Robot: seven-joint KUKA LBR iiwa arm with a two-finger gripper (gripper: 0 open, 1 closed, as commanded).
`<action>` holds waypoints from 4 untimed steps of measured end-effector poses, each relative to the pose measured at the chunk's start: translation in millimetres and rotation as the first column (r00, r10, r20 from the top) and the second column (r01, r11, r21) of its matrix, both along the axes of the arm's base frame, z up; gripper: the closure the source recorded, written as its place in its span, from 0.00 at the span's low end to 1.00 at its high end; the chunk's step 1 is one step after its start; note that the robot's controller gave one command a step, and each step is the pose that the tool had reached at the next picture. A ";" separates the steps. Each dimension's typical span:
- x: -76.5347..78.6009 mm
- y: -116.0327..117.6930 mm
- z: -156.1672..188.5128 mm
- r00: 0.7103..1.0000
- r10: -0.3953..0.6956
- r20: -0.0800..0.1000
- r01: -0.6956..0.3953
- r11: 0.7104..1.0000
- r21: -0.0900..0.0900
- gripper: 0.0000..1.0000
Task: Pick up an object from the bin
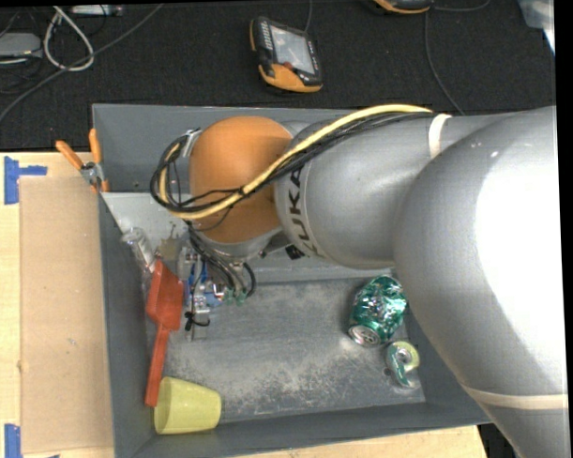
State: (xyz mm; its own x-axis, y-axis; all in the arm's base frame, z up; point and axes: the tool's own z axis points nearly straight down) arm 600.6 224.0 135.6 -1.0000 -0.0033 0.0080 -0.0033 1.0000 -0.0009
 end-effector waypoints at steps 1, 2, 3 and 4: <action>2.0 -1.5 5.0 1.000 -0.006 0.006 0.006 1.000 0.001 0.00; 21.1 -45.4 -65.0 0.999 -0.052 0.008 0.052 0.999 0.002 0.00; 20.6 -51.0 -65.7 0.994 -0.108 0.015 0.108 0.994 0.009 0.00; 17.8 -85.6 -65.3 0.997 -0.073 0.009 0.073 0.997 0.004 0.00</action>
Offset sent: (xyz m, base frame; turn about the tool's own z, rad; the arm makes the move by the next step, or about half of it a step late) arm 0.0199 -0.0450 -0.0656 0.0494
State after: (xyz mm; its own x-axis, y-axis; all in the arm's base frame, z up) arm 618.4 138.4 70.3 -0.9976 0.0692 -0.0012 0.0692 0.9976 0.0027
